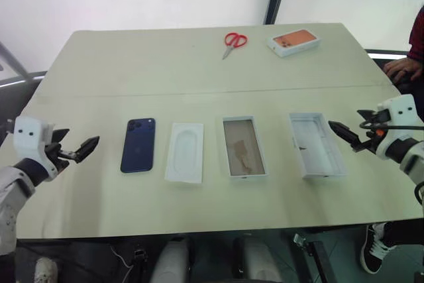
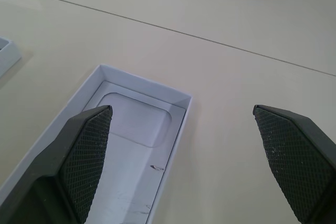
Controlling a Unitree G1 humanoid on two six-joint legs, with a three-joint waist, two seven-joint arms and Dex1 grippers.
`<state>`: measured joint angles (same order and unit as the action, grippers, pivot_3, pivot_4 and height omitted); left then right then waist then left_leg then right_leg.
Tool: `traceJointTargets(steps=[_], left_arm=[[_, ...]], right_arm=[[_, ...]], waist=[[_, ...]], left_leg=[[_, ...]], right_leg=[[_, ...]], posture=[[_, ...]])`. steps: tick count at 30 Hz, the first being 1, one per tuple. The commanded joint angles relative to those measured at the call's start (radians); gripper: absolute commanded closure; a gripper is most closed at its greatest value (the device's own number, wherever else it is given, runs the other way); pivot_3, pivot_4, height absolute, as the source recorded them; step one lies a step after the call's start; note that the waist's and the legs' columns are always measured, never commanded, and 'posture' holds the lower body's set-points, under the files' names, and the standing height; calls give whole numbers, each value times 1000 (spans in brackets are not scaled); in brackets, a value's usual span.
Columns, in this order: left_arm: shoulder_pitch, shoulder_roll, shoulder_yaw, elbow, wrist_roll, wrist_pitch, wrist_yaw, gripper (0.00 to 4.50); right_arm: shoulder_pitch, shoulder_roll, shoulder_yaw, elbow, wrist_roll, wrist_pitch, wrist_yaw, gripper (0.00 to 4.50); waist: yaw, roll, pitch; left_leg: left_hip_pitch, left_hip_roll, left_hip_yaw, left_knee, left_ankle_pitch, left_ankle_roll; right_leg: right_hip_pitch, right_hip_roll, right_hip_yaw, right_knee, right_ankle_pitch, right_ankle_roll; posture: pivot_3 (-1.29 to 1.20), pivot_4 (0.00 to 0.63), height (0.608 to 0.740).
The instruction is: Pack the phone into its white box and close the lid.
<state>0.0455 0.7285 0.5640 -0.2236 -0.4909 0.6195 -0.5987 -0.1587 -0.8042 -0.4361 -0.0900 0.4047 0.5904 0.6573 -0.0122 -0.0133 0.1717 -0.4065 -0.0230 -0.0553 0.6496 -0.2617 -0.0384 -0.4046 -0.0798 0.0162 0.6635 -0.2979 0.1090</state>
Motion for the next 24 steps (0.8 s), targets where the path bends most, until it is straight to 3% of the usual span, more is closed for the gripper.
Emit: traceJointTargets(steps=[1,16,24], left_arm=[[-1,7,21,-13,-4,-21,-1,65],[18,-34,22,-117,-60,33,42,65],[-28,-110,-72,-204,-92,81,113,65]], right_arm=[[-19,-26,-8,-17,4,-25,20,0],[-84,72,109,-98,52,17,9,0],[-157,119,249,-140,44,1,38,0]], waist=[[0,0,0],[-2,0,0],[2,0,0]], left_leg=[[0,0,0,0,0,0],[0,0,0,0,0,0],[0,0,-1,1,0,0]], right_leg=[[0,0,0,0,0,0],[0,0,0,0,0,0],[0,0,0,0,0,0]], posture=[[0,150,740],[0,150,740],[0,150,740]])
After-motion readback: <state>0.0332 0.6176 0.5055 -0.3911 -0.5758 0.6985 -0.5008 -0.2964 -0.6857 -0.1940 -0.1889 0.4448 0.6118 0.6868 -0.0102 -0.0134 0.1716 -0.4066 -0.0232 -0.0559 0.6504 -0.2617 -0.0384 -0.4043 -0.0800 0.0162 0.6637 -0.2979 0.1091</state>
